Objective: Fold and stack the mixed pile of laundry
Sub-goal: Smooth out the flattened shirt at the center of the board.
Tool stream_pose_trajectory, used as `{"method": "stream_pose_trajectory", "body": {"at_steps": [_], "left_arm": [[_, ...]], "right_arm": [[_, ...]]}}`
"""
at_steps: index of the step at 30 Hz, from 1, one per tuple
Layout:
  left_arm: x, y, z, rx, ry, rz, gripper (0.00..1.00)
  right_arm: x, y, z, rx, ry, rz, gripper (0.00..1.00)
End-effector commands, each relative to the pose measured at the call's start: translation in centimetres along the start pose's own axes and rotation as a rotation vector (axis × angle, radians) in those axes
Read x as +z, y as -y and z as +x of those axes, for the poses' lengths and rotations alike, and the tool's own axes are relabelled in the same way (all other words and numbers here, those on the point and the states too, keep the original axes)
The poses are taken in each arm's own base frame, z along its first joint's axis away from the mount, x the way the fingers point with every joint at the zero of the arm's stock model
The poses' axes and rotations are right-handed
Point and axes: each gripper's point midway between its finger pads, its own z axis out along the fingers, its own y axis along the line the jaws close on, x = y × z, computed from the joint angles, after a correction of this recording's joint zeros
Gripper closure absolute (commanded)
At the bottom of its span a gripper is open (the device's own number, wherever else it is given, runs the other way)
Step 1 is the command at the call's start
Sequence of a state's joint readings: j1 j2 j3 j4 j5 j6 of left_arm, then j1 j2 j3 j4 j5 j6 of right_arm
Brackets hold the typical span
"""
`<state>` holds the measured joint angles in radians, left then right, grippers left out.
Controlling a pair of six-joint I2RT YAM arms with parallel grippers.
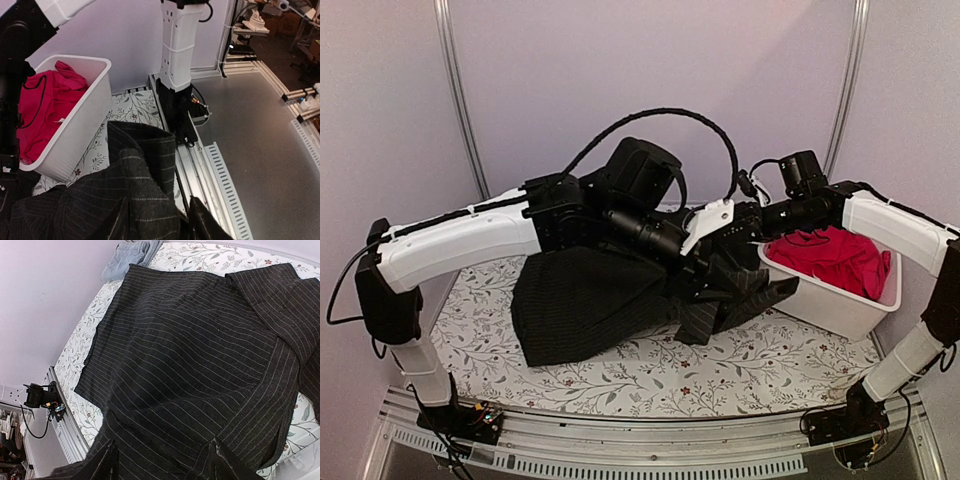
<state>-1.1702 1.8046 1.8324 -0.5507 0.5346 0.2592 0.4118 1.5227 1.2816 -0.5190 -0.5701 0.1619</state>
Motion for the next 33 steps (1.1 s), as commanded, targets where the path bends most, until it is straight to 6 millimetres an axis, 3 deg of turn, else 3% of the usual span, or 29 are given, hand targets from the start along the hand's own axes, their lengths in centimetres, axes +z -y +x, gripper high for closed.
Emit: {"method": "stream_pose_trajectory", "body": {"at_steps": [1,3,5,9,12,15,19,23,26,29,33], "left_arm": [[0.6,-1.0,3.8,-0.038,-0.060,0.028,0.56],[-0.6,-1.5,5.3,-0.111,-0.091,-0.007,0.54],[-2.9,-3.3,6.8,-0.230,-0.074,-0.106,0.49],[-11.2,-8.7,11.4,-0.587,0.103,-0.362,0.38],[-18.3,-12.7,19.2,-0.942,0.182,-0.657,0.41],[-23.3,-14.9,25.9,-1.184,0.183,-0.834,0.37],[-23.1,-16.3,31.7,-1.306,0.041,-0.892,0.39],[-21.8,-16.9,38.0,-1.478,-0.107,-0.882,0.70],[-21.9,-16.8,42.7,-1.584,-0.238,-0.931,0.78],[-23.1,-16.9,46.5,-1.648,-0.341,-0.996,0.84],[-26.5,-17.2,50.5,-1.731,-0.422,-1.091,0.89]], "right_arm": [[0.7,-1.0,0.1,-0.040,-0.032,-0.068,0.41],[1.1,-1.2,1.2,-0.054,-0.071,-0.065,0.41],[1.6,-1.4,2.9,-0.079,-0.113,-0.047,0.41],[2.5,-1.3,5.0,-0.105,-0.163,-0.008,0.42],[3.9,-0.9,6.1,-0.122,-0.199,0.039,0.44],[5.5,0.0,6.9,-0.121,-0.239,0.093,0.47],[7.8,2.2,8.2,-0.075,-0.305,0.154,0.51],[9.7,3.6,9.0,-0.057,-0.345,0.172,0.52],[11.1,4.4,9.6,-0.049,-0.376,0.179,0.53],[12.3,5.2,10.2,-0.040,-0.403,0.189,0.53],[13.7,6.2,10.7,-0.034,-0.435,0.208,0.52]]}}
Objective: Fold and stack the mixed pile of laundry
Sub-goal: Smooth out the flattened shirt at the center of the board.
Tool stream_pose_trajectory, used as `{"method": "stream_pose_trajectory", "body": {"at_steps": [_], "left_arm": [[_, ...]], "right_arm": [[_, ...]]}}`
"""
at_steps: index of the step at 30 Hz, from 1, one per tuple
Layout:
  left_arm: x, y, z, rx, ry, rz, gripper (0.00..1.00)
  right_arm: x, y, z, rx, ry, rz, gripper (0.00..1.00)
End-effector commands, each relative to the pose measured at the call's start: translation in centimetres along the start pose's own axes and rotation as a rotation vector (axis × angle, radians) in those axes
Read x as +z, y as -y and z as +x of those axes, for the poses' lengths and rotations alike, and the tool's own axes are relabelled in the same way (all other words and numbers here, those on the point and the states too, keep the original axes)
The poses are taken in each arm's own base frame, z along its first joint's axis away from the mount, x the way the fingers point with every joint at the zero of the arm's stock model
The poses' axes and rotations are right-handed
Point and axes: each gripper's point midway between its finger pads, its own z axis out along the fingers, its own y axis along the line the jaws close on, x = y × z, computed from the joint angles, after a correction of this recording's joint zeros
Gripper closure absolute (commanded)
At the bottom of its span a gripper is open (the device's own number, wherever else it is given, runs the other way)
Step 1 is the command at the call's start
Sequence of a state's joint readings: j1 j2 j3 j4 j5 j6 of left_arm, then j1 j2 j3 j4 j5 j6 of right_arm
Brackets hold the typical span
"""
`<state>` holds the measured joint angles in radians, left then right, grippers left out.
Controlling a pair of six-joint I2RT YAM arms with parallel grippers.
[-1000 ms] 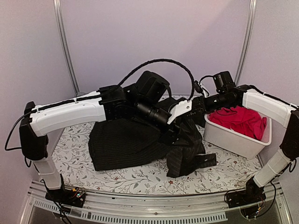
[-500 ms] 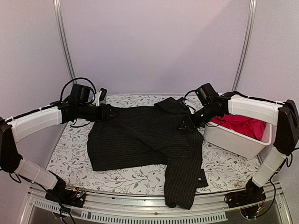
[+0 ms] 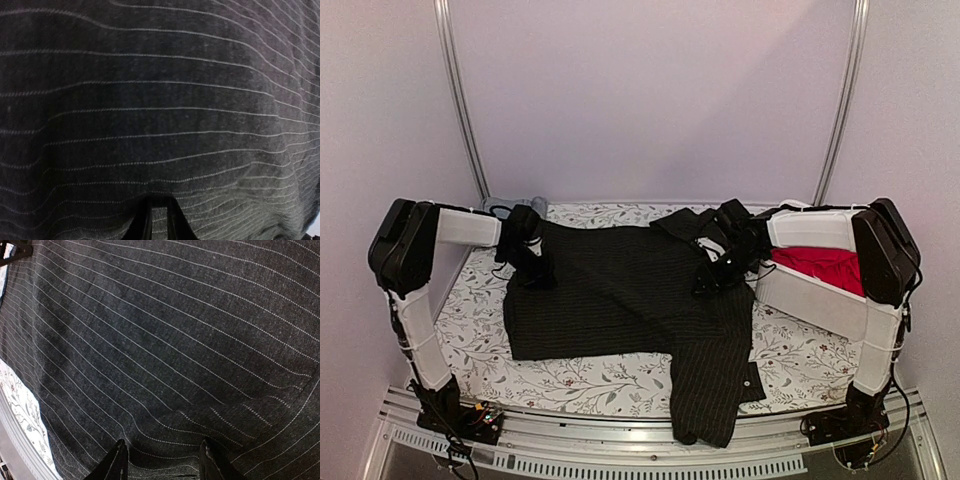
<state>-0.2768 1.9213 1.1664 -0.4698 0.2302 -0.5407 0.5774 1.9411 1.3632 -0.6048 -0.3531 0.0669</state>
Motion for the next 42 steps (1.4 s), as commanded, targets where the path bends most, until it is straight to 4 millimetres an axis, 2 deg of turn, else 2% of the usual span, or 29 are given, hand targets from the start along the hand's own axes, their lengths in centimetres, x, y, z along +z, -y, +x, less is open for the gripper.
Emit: {"method": "stream_pose_trajectory", "body": {"at_steps": [1,5,7,9,11,13,14,16,17,20,26,29,36,42], "left_arm": [[0.7,-6.5,-1.4,-0.094,-0.037,-0.179,0.89],[0.7,-10.9,-3.7,-0.167,-0.042,-0.237,0.90],[0.3,-11.5,-5.2,-0.180,-0.027,-0.210,0.89],[-0.9,-9.8,-7.0,-0.147,0.015,-0.136,0.82],[-2.6,-7.1,-8.0,-0.097,0.057,-0.035,0.71],[-4.8,-4.7,-8.1,-0.071,0.097,0.044,0.60],[-6.0,-3.9,-7.9,-0.079,0.110,0.074,0.57],[-8.3,-3.7,-6.9,-0.126,0.138,0.090,0.57],[-9.4,-4.2,-6.3,-0.172,0.150,0.081,0.57],[-11.7,-6.0,-3.2,-0.303,0.160,0.057,0.55],[-13.7,-9.5,2.5,-0.531,0.173,0.030,0.52],[-14.2,-10.9,3.9,-0.599,0.198,-0.003,0.47],[-13.6,-13.2,5.8,-0.720,0.181,-0.019,0.45],[-13.7,-13.4,5.4,-0.714,0.190,-0.018,0.45]], "right_arm": [[1.7,0.7,-0.8,-0.002,-0.024,0.033,0.52],[2.6,1.1,-2.3,-0.005,-0.027,0.042,0.51],[2.8,1.1,-3.4,-0.007,-0.026,0.045,0.49],[2.2,0.8,-4.7,-0.016,-0.005,0.047,0.49],[1.0,0.0,-5.7,-0.033,0.022,0.033,0.48],[-0.7,-1.3,-6.1,-0.059,0.051,-0.006,0.46],[-2.1,-2.0,-6.2,-0.074,0.075,-0.022,0.46],[-3.9,-3.2,-5.1,-0.075,0.078,-0.064,0.46],[-4.9,-4.0,-4.1,-0.063,0.073,-0.091,0.46],[-5.9,-6.6,-0.1,0.017,0.034,-0.229,0.46],[-5.4,-12.8,7.9,-0.021,-0.069,-0.331,0.46],[-4.0,-13.8,11.0,-0.069,-0.125,-0.295,0.46],[-0.8,-12.6,13.2,-0.030,-0.239,-0.241,0.48],[0.6,-12.1,12.7,-0.051,-0.243,-0.209,0.48]]}}
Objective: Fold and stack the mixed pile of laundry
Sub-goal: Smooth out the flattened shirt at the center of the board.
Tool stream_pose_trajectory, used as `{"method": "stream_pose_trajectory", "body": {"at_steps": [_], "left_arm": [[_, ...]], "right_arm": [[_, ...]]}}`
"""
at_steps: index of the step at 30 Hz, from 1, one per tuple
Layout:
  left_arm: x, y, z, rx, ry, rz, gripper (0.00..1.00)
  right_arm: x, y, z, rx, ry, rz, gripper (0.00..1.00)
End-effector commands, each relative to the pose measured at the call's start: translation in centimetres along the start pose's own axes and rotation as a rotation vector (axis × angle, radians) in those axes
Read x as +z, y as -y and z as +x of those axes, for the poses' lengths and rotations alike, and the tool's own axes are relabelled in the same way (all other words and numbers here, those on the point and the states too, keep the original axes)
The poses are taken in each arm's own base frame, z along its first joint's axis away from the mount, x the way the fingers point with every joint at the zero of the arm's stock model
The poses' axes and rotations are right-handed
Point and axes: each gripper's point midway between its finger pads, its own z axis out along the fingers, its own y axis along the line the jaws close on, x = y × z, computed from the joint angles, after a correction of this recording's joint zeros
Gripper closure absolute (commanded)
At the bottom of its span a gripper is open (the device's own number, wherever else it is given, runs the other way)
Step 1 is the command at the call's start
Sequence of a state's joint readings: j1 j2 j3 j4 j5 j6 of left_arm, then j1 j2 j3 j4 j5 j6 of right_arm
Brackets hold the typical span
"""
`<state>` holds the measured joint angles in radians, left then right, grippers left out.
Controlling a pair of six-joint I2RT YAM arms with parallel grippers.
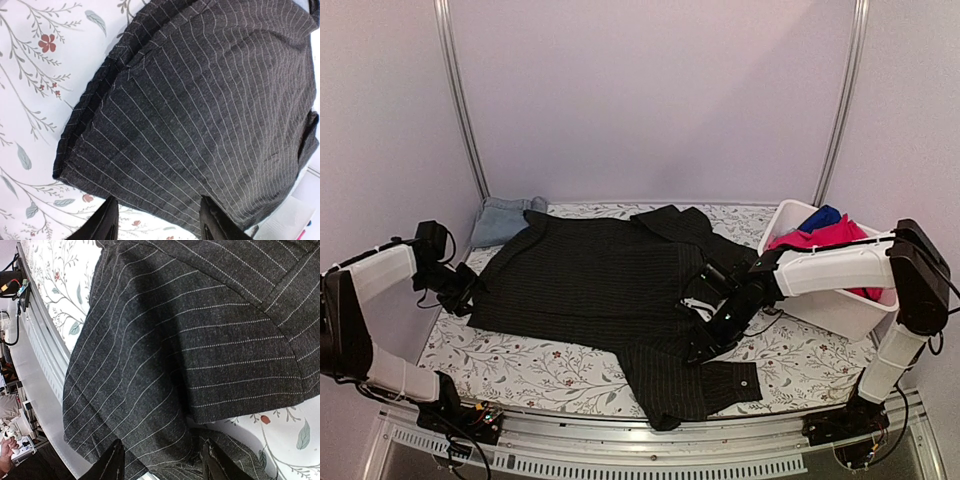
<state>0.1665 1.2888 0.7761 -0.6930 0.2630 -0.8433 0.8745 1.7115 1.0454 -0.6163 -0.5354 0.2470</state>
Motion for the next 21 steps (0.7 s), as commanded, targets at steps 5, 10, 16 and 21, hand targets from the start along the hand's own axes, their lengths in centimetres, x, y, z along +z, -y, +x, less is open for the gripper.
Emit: {"method": "stream_pose_trajectory", "body": {"at_steps": [5,10,16,21], "left_arm": [[-0.5,0.0,-1.0,-0.026,0.023,0.007,0.45],[-0.2,-0.9,-1.1,-0.050,0.015,0.003,0.45],[-0.2,-1.8,-1.7,-0.070,0.022,-0.016,0.46],[0.7,-2.9,-1.3,-0.096,-0.007,-0.044,0.46]], "right_arm": [[1.4,0.8,-1.3,-0.002,-0.016,0.034,0.54],[0.2,-1.0,-2.3,-0.033,0.017,-0.017,0.80],[-1.5,-2.1,-3.6,-0.067,0.049,-0.015,0.93],[-1.8,-2.1,-3.6,-0.075,0.047,-0.003,1.00]]}}
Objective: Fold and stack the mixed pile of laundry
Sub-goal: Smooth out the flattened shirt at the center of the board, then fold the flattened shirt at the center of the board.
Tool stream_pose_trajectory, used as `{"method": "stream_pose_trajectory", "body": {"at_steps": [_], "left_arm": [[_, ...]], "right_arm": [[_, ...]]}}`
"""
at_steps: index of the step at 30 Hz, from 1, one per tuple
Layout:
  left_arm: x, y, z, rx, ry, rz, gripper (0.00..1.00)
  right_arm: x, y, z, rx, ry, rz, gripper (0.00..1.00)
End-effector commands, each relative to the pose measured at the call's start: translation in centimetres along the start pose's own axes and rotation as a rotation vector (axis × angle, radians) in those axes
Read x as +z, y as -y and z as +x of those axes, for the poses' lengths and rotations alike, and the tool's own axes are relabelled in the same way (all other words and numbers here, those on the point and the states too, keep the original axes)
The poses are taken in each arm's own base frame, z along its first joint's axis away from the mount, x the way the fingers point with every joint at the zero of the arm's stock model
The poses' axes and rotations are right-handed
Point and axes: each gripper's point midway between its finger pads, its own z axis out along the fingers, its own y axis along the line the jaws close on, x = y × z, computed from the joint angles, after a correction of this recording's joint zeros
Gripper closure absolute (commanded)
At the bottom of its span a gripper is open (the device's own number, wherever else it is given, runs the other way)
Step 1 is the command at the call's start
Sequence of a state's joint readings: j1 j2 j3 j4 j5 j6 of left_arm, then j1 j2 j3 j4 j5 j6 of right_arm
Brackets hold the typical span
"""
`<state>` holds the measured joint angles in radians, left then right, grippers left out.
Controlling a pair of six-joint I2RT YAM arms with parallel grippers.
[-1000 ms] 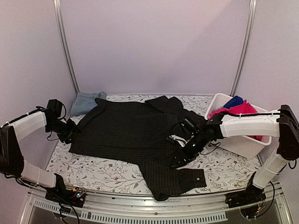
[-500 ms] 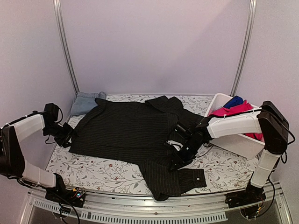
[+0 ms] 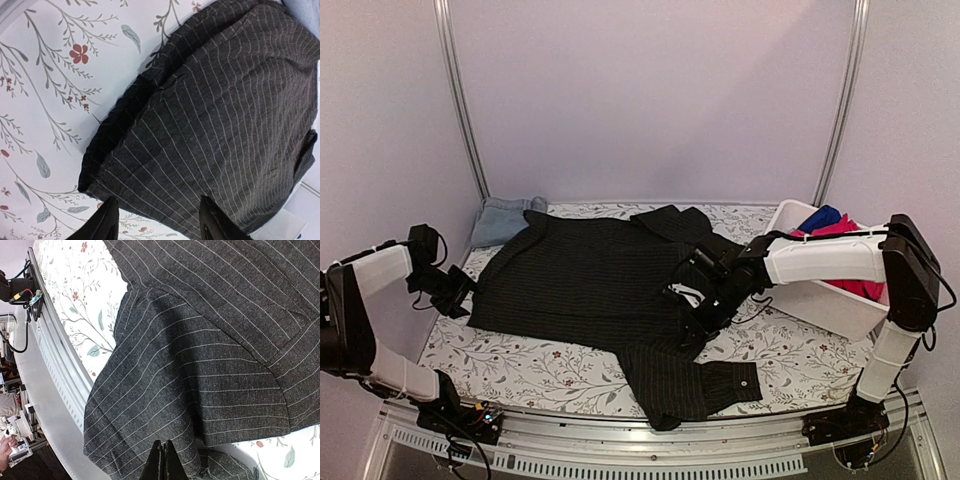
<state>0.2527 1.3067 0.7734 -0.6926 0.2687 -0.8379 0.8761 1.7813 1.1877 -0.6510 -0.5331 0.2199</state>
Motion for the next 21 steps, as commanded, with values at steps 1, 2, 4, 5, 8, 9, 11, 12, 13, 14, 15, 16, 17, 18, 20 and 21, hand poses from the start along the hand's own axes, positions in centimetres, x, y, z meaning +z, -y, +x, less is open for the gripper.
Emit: {"method": "stream_pose_trajectory", "body": {"at_steps": [1,2,4,5,8,9,11,12,13,14,15,16,17,18,20,21], "left_arm": [[0.9,-1.3,0.3,-0.019,-0.027,-0.028,0.46],[0.9,-1.3,0.3,-0.021,-0.029,-0.026,0.46],[0.8,-1.1,0.2,-0.022,-0.024,-0.020,0.46],[0.8,-1.0,0.2,-0.021,-0.022,-0.017,0.46],[0.8,-0.9,0.0,-0.019,-0.021,-0.018,0.46],[0.9,-0.9,0.0,-0.017,-0.024,-0.020,0.46],[1.0,-1.0,0.0,-0.020,-0.026,-0.024,0.46],[1.1,-1.1,0.0,-0.023,-0.028,-0.027,0.46],[1.1,-1.1,0.0,-0.026,-0.027,-0.029,0.46],[1.1,-1.2,0.0,-0.030,-0.028,-0.033,0.46],[1.2,-1.3,0.0,-0.032,-0.028,-0.034,0.46],[1.2,-1.3,0.1,-0.034,-0.030,-0.034,0.46],[1.3,-1.4,0.2,-0.038,-0.032,-0.036,0.46],[1.3,-1.5,0.2,-0.043,-0.034,-0.037,0.46],[1.3,-1.4,0.2,-0.044,-0.034,-0.032,0.46],[1.3,-1.4,0.1,-0.046,-0.033,-0.030,0.46]], "right_arm": [[-1.3,-0.7,0.0,-0.020,0.004,0.007,0.95],[-1.1,-0.4,0.5,-0.009,-0.012,0.012,0.84],[-0.7,0.1,1.4,0.000,-0.029,0.018,0.70],[-0.6,0.4,1.6,-0.002,-0.024,0.028,0.69],[-0.2,1.0,2.3,-0.007,-0.050,0.044,0.68],[0.3,1.3,2.4,-0.005,-0.067,0.047,0.67],[0.8,1.5,2.5,-0.011,-0.078,0.041,0.69],[1.0,1.5,2.5,-0.010,-0.080,0.039,0.70],[1.0,1.5,2.5,-0.013,-0.080,0.033,0.73],[1.0,1.4,2.5,-0.015,-0.083,0.027,0.76],[1.1,1.3,2.5,-0.016,-0.087,0.023,0.79],[1.2,1.3,2.7,-0.016,-0.091,0.019,0.79],[1.3,1.4,2.8,-0.016,-0.096,0.016,0.79],[1.4,1.6,3.2,-0.011,-0.106,0.021,0.78],[1.8,2.0,3.6,-0.009,-0.120,0.032,0.77],[1.9,2.2,3.6,-0.009,-0.124,0.036,0.77]]}}
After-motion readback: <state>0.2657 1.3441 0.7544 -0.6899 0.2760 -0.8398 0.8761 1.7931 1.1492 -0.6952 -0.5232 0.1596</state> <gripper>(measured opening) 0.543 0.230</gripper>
